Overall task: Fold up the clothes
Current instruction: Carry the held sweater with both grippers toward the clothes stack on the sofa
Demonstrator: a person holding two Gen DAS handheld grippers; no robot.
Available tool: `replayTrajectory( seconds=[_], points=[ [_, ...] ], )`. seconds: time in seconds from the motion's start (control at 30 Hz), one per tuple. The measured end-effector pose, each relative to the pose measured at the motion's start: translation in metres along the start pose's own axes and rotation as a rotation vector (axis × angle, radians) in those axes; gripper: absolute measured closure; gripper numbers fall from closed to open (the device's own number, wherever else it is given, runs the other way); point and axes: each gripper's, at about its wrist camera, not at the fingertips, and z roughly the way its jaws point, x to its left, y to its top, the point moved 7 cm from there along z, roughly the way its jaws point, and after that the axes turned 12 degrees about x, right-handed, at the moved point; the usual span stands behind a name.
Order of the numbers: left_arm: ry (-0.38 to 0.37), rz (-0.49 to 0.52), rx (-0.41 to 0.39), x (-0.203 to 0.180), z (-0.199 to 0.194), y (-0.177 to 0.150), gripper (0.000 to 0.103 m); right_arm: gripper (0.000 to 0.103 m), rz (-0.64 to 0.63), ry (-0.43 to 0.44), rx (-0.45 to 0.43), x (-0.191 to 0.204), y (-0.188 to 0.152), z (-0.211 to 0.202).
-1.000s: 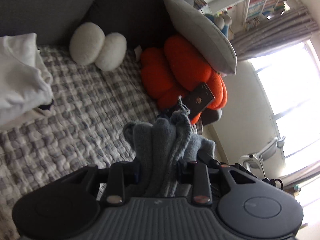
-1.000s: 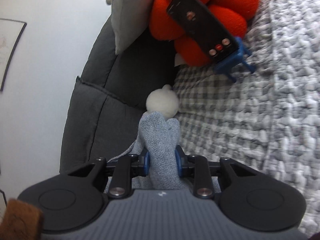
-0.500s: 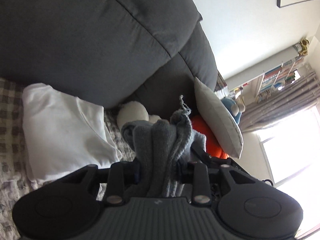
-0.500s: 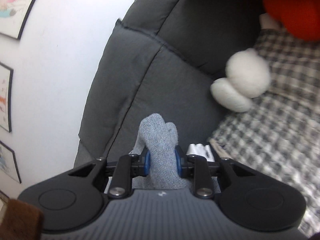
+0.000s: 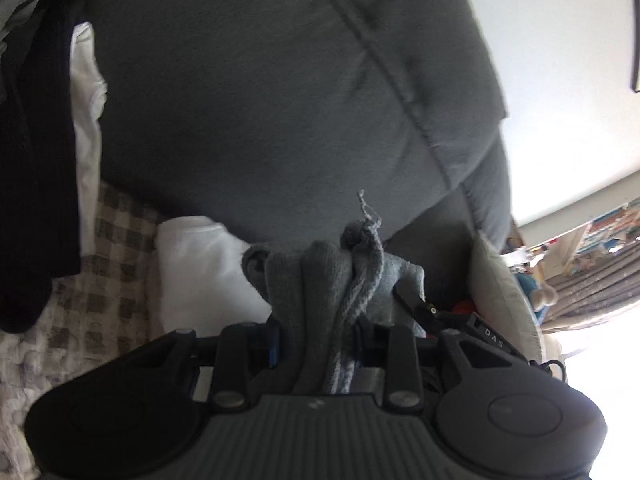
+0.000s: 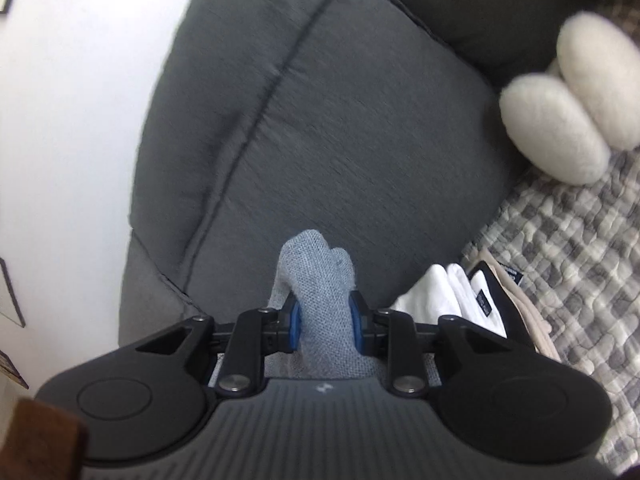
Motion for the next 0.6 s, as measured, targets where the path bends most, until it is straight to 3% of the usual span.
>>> replayTrajectory(
  seconds=[0.13, 0.33, 0.4, 0.6],
  points=[
    [0.047, -0.034, -0.002, 0.025, 0.010, 0.011, 0.068, 0.075, 0.017, -0.048, -0.003, -0.023, 0.001, 0.017],
    [0.163, 0.026, -0.108, 0.028, -0.003, 0.016, 0.056, 0.064, -0.061, -0.153, -0.034, -0.028, 0.004, 0.025],
    [0.187, 0.046, -0.139, 0.025, -0.009, 0.017, 0.055, 0.059, -0.118, -0.184, -0.065, -0.021, 0.004, 0.019],
    [0.242, 0.144, -0.252, 0.008, -0.022, 0.018, 0.055, 0.059, -0.291, -0.248, -0.204, 0.004, -0.003, 0.005]
  ],
)
